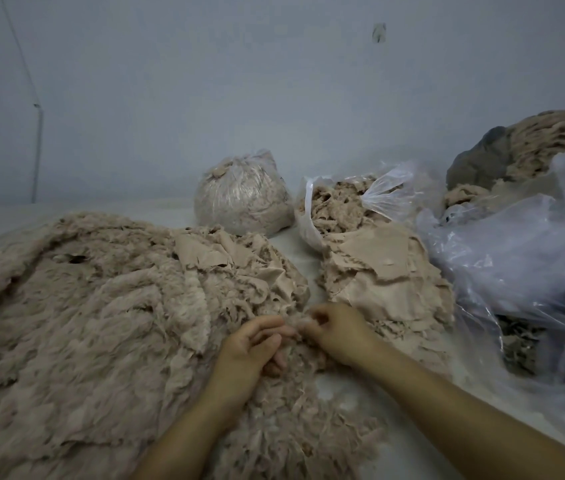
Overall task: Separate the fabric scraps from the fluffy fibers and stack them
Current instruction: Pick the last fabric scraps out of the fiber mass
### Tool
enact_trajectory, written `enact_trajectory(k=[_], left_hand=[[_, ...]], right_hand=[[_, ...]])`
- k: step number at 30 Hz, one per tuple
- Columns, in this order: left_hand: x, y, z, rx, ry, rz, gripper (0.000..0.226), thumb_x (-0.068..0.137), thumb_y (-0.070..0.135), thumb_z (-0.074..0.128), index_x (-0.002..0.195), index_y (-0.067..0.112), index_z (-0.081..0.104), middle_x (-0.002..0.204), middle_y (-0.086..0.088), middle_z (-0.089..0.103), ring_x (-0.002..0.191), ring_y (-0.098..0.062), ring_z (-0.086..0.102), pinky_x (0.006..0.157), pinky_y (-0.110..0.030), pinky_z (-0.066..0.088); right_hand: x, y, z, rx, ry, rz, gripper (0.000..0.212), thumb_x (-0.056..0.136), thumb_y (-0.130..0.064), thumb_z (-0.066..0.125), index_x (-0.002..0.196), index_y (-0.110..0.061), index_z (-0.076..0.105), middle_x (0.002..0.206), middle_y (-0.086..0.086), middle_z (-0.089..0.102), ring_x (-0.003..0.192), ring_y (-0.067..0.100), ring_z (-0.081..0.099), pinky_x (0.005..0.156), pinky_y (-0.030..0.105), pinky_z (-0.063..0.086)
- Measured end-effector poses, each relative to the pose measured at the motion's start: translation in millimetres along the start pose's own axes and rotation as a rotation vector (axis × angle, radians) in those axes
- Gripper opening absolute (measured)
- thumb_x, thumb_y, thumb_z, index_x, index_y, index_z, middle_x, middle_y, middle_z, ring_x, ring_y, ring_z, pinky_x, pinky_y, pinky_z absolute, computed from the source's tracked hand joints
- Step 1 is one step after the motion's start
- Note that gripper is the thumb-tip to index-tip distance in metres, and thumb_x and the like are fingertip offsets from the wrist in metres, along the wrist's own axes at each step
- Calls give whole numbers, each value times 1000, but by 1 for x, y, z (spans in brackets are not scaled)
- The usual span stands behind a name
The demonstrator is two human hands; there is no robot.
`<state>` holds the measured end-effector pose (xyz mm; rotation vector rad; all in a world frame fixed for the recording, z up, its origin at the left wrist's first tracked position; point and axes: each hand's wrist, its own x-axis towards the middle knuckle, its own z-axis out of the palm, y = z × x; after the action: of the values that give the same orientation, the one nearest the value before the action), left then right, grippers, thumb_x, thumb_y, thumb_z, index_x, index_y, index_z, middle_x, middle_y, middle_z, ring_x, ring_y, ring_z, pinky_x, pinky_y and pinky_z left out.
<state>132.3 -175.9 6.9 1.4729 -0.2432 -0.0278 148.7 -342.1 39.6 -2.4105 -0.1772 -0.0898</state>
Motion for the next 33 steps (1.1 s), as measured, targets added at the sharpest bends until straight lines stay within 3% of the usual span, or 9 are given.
enact_trajectory(k=[4,7,11,17,24,26,29,31,33], left_hand=[[-5,1,0,437,-147,209,40,98,3,41,126,32,45,97,8,66,65,-4,60,65,-16,47],[0,0,-9,849,-173,372,27,99,11,42,119,21,58,99,7,57,85,-3,54,78,-14,41],[8,-1,-11,958,-30,387,19,99,8,42,94,11,60,70,4,49,71,-17,49,71,-30,41],[8,-12,-13,956,39,371,21,97,4,42,103,11,61,77,0,55,72,-18,51,66,-30,42],[21,-17,-15,1089,179,29,32,96,14,47,127,10,55,127,-9,56,118,-23,52,95,-23,36],[18,-16,-18,1035,222,42,27,97,14,48,117,3,61,117,-12,61,110,-25,57,83,-21,37],[0,-5,-2,585,109,202,16,92,16,59,93,29,69,86,10,67,77,-7,62,65,-12,44],[-10,4,10,188,-19,49,19,88,37,65,75,25,72,65,1,66,53,-11,59,47,-17,45],[-13,12,15,-103,-113,-233,38,83,50,60,77,15,72,73,-13,68,56,-20,64,46,-25,51]], right_hand=[[-22,-6,23,127,95,-330,15,93,-14,58,91,-16,72,82,-4,71,73,2,62,69,14,45],[-32,-1,21,318,163,-331,19,91,-12,61,77,-23,67,70,-14,63,67,-2,57,66,10,41],[-40,9,20,570,195,-125,23,91,-14,61,70,-22,63,58,-15,57,57,-1,49,58,12,40],[-42,10,25,672,79,75,29,79,-34,75,59,-19,61,54,-4,52,52,12,47,54,26,39],[-53,0,7,988,142,-68,29,75,-32,71,57,-17,54,56,2,49,51,14,44,48,21,39],[-52,5,-2,1083,153,-37,24,80,-24,68,58,-16,62,60,3,62,54,14,58,50,22,47],[-51,9,2,877,238,-35,12,82,-14,71,70,-14,67,71,3,68,66,17,62,61,28,52],[-50,9,10,586,355,-118,9,80,-14,74,78,-22,68,79,-7,69,73,10,63,70,26,52],[-53,8,17,343,404,-290,22,80,-13,74,77,-33,65,79,-22,66,75,-6,59,68,10,44]])
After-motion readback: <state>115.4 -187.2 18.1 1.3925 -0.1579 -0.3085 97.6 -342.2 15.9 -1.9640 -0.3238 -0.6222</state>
